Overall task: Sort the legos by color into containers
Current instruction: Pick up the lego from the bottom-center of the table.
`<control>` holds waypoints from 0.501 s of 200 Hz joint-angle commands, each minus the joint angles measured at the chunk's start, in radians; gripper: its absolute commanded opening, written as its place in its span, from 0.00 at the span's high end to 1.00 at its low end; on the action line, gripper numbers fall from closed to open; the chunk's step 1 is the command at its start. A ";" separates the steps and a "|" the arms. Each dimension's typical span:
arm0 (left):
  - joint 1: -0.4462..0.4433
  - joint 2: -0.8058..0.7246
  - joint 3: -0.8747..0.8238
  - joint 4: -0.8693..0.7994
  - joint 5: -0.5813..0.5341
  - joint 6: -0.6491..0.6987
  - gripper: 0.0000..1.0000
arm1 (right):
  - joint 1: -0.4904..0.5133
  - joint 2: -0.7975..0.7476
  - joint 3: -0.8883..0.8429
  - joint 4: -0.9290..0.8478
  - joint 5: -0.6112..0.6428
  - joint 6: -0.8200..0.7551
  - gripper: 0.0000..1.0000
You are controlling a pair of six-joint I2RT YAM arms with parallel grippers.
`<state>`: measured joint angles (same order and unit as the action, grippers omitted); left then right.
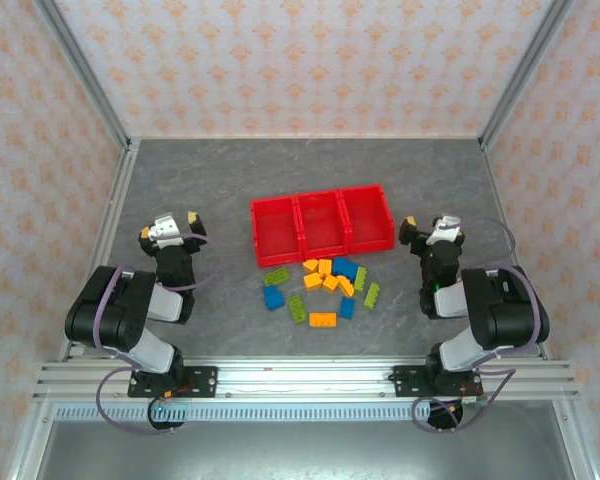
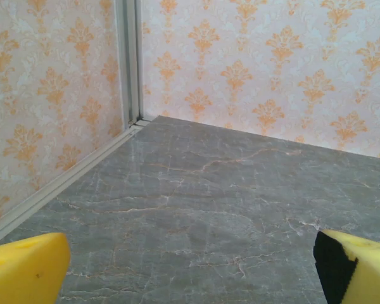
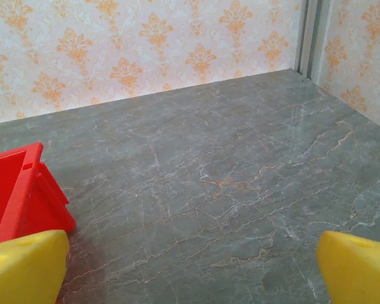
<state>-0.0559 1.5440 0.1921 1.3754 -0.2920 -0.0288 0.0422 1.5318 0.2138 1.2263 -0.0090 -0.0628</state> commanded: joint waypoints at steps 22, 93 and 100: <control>0.024 -0.004 0.005 -0.013 0.047 -0.016 0.00 | -0.007 -0.012 0.019 0.002 -0.008 0.014 0.00; 0.024 -0.004 0.006 -0.013 0.047 -0.016 0.00 | -0.009 -0.013 0.019 0.004 0.016 0.028 0.00; 0.024 -0.004 0.006 -0.013 0.046 -0.016 0.00 | -0.009 -0.011 0.020 0.004 0.017 0.027 0.00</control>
<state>-0.0383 1.5440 0.1921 1.3720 -0.2649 -0.0296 0.0418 1.5318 0.2138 1.2263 -0.0078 -0.0570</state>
